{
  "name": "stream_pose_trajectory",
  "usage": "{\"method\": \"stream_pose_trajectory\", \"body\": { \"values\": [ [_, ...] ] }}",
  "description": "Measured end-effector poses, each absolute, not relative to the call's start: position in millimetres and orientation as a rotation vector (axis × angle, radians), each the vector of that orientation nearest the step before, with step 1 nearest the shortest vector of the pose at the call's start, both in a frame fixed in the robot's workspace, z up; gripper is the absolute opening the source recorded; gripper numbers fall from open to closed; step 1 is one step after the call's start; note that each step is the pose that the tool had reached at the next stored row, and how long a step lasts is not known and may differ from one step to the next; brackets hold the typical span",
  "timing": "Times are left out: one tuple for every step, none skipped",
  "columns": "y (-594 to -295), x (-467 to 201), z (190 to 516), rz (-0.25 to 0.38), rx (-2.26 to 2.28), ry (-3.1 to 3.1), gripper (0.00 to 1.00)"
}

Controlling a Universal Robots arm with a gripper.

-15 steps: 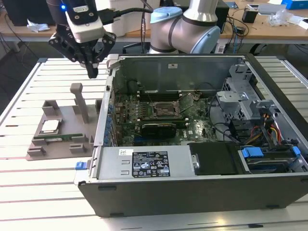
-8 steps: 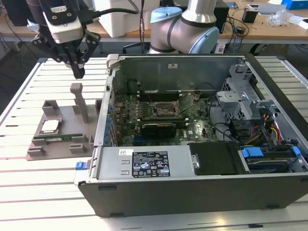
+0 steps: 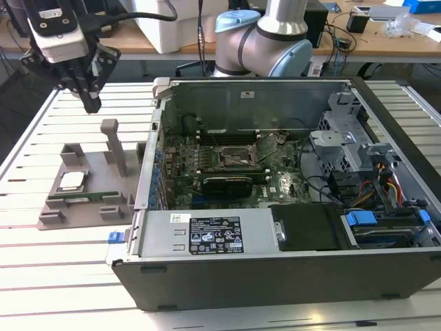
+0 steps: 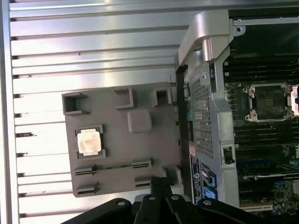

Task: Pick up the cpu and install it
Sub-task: 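Reach for the cpu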

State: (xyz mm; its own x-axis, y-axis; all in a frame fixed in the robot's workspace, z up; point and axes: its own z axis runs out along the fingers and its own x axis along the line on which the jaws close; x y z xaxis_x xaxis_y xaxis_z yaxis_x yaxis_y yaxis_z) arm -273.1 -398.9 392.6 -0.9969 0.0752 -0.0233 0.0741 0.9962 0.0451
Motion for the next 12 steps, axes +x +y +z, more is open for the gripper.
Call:
{"method": "stream_pose_trajectory", "body": {
  "values": [
    [-398.8, -277.5, 392.5, 0.069, 0.117, 3.114, 0.11],
    [-398.8, -280.3, 392.5, 0.069, 0.117, 3.114, 0.11],
    [-398.9, -285.3, 392.4, 0.069, 0.117, 3.114, 0.11],
    [-398.9, -290.1, 392.3, 0.069, 0.116, 3.114, 0.11],
    [-398.9, -293.8, 392.2, 0.069, 0.116, 3.114, 0.11],
    [-398.9, -296.9, 392.3, 0.069, 0.116, 3.114, 0.11],
    [-398.8, -300.3, 392.2, 0.069, 0.117, 3.114, 0.11],
    [-398.8, -306.6, 392.1, 0.069, 0.117, 3.114, 0.11],
    [-398.8, -314.8, 392.0, 0.069, 0.116, 3.114, 0.11],
    [-398.8, -320.5, 391.9, 0.069, 0.116, 3.114, 0.11],
    [-398.8, -323.3, 391.8, 0.069, 0.117, 3.114, 0.11],
    [-398.8, -327.3, 391.8, 0.069, 0.117, 3.114, 0.11]
  ]
}}
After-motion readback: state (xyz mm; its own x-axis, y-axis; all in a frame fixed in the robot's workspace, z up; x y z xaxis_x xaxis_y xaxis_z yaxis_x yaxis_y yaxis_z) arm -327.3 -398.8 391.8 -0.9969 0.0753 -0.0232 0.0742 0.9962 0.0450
